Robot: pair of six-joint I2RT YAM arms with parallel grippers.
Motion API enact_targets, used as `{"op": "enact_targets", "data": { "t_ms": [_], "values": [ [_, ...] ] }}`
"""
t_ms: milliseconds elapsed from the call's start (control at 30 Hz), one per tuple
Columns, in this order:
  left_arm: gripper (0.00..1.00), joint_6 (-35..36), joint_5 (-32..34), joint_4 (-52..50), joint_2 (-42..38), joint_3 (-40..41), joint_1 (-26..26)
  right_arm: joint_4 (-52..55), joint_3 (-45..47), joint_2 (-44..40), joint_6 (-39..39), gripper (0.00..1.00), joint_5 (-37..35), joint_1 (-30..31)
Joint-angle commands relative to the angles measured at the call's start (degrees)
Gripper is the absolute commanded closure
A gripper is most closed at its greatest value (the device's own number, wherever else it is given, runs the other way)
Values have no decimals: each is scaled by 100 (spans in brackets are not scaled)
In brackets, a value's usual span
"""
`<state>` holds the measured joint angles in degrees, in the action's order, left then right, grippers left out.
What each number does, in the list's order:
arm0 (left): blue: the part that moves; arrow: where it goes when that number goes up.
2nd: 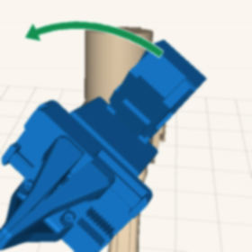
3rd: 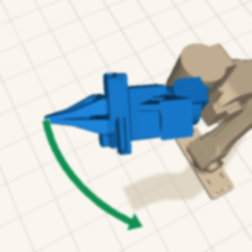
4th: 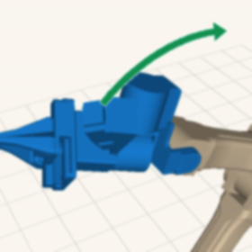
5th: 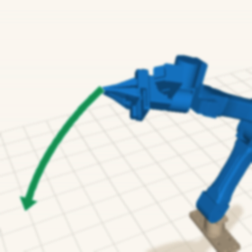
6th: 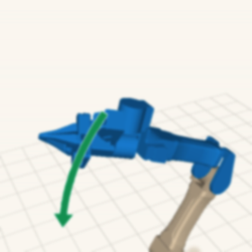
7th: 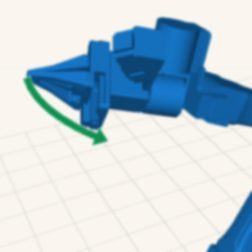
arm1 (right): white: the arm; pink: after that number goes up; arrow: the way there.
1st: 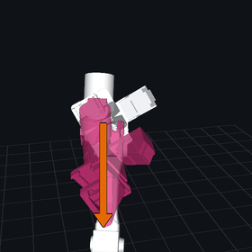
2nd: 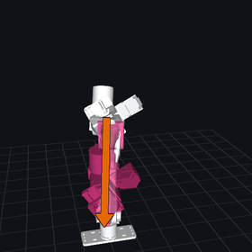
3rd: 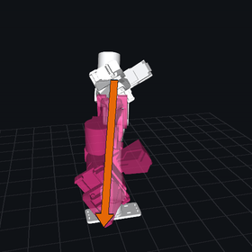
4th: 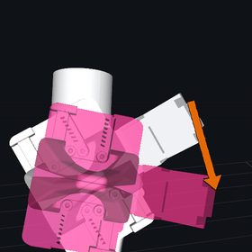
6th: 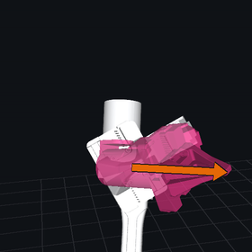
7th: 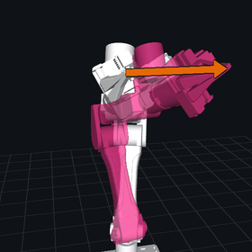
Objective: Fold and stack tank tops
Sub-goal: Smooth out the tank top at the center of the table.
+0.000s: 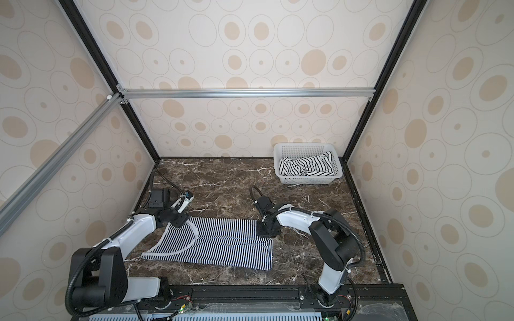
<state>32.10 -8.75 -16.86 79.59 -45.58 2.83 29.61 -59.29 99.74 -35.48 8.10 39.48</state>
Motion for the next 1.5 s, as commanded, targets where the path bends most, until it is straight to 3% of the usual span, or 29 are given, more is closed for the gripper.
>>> {"op": "enact_targets", "data": {
  "t_ms": [0,167,333,667,1133,1367,1467],
  "values": [
    [32,-337,121,176,528,-656,268,-95,-84,214,-272,70,-69,43],
    [31,-425,-33,-175,1598,-1517,374,-126,-107,361,-329,70,-58,43],
    [32,-587,-235,-457,2172,-2007,376,-155,-43,357,-363,70,-98,55],
    [44,-632,655,-451,2441,-2004,377,-210,32,359,-389,70,-108,49],
    [87,-618,621,-581,1748,-1636,434,-175,67,296,-398,70,-159,48],
    [93,-542,680,-451,1041,-1213,764,-131,75,235,-378,70,-159,48],
    [93,-389,359,-361,715,-965,1075,-104,110,170,-373,70,-177,47]
  ]
}}
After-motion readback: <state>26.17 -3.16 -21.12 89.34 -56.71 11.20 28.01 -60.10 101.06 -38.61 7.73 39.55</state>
